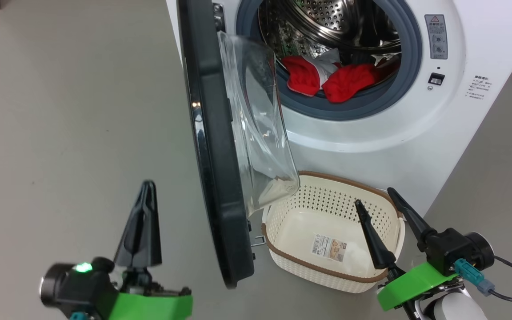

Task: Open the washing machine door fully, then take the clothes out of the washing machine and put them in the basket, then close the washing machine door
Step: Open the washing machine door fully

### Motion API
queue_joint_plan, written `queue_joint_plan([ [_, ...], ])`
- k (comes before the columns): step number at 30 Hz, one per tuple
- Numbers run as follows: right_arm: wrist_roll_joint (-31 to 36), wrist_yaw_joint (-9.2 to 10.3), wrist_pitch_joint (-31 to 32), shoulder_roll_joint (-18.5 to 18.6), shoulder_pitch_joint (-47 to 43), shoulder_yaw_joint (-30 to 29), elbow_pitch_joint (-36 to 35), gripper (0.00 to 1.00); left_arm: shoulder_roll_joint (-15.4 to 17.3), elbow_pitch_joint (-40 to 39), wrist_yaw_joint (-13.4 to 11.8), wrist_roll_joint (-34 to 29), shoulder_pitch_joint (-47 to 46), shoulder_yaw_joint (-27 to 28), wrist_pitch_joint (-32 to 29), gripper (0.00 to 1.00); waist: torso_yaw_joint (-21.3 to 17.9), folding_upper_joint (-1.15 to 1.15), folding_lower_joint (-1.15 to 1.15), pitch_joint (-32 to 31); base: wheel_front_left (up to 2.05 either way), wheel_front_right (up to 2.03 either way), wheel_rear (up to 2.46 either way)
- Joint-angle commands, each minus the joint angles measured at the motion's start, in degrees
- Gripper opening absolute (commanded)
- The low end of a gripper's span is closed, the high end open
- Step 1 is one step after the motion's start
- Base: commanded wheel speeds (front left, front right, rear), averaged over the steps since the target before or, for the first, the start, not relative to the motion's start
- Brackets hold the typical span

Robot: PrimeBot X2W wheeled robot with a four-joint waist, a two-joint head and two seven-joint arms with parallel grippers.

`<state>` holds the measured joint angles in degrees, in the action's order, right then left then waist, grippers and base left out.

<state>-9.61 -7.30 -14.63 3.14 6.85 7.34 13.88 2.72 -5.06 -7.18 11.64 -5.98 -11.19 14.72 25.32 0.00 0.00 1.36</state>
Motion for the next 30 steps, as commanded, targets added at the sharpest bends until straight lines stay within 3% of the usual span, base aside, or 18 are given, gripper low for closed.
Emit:
queue_joint_plan([
  [1,-0.32,-0.19,-0.37,-0.25,0.77,1.32,-1.10,1.00,0.16,-3.06,0.01,0.07,-3.19,1.44,0.28,0.00,0.04,0.00,0.00,-0.15,0.00,0.00,0.00],
  [12,-0.61,-0.19,-0.37,-0.26,0.99,2.34,-0.78,1.00,0.16,-9.77,2.68,3.30,-10.29,-5.27,0.28,0.00,-0.46,0.00,0.00,-1.14,0.00,0.00,0.00],
  [22,-0.45,-0.19,-0.37,-0.26,0.92,2.45,-0.86,1.00,0.21,-5.19,4.75,4.48,-11.47,-16.07,-4.68,0.00,-1.59,0.00,0.00,-0.47,0.00,0.00,0.00],
  [30,-0.42,-0.19,-0.37,-0.26,1.12,2.18,-0.52,1.00,0.99,1.84,5.19,4.79,-10.31,-18.56,-8.94,0.00,-2.10,0.00,0.00,0.59,0.00,0.00,0.00],
])
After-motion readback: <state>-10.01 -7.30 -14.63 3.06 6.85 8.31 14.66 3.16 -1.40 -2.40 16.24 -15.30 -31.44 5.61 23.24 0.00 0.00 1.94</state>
